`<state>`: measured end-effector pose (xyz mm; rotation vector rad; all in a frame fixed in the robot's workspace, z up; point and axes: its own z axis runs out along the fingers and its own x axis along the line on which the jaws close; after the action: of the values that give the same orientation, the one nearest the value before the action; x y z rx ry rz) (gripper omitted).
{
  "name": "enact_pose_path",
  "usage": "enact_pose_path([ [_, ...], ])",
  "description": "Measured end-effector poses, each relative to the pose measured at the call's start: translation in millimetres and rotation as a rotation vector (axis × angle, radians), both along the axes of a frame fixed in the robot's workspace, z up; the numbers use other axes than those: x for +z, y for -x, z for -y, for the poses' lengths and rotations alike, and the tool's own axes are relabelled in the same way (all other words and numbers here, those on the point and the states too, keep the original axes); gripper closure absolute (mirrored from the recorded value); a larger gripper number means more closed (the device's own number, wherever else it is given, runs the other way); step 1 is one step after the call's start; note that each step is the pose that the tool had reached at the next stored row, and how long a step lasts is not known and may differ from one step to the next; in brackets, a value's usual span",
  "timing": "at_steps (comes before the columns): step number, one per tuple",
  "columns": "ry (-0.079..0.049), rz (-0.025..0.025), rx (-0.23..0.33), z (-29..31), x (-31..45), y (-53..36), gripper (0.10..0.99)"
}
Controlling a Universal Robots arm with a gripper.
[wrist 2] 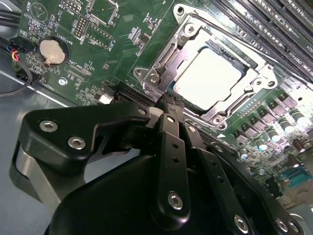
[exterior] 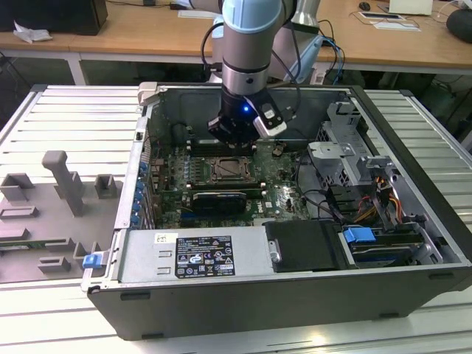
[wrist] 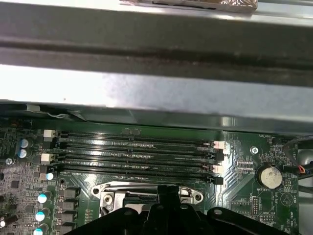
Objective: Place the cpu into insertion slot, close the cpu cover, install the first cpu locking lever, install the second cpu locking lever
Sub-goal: 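Install the second cpu locking lever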
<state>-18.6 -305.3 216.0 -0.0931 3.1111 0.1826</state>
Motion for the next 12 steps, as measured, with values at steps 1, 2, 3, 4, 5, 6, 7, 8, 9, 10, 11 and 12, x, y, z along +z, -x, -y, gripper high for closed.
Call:
enact_pose_path([
  [1, 0.0, 0.0, 0.0, 0.5, 0.0, 0.0, 0.98],
  [2, 0.0, 0.0, 0.0, 1.4, 0.0, 0.0, 0.98],
  [3, 0.0, -0.0001, 0.0, 3.0, 0.0, 0.0, 0.98],
  [4, 0.0, 0.0, 0.0, 3.7, 0.0, 0.0, 0.98],
  [5, 0.0, 0.0, 0.0, 4.2, 0.0, 0.0, 0.98],
  [6, 0.0, 0.0, 0.0, 4.9, 0.0, 0.0, 0.98],
  [7, 0.0, 0.0, 0.0, 5.5, 0.0, 0.0, 0.98],
  [8, 0.0, 0.0, 0.0, 6.2, 0.0, 0.0, 0.98],
  [9, 0.0, 0.0, 0.0, 6.5, 0.0, 0.0, 0.98],
  [10, 0.0, 0.0, 0.0, 6.7, 0.0, 0.0, 0.98],
  [11, 0.0, 0.0, 0.0, 6.9, 0.0, 0.0, 0.98],
  [12, 0.0, -0.0002, 0.0, 7.1, 0.8, 0.0, 0.98],
])
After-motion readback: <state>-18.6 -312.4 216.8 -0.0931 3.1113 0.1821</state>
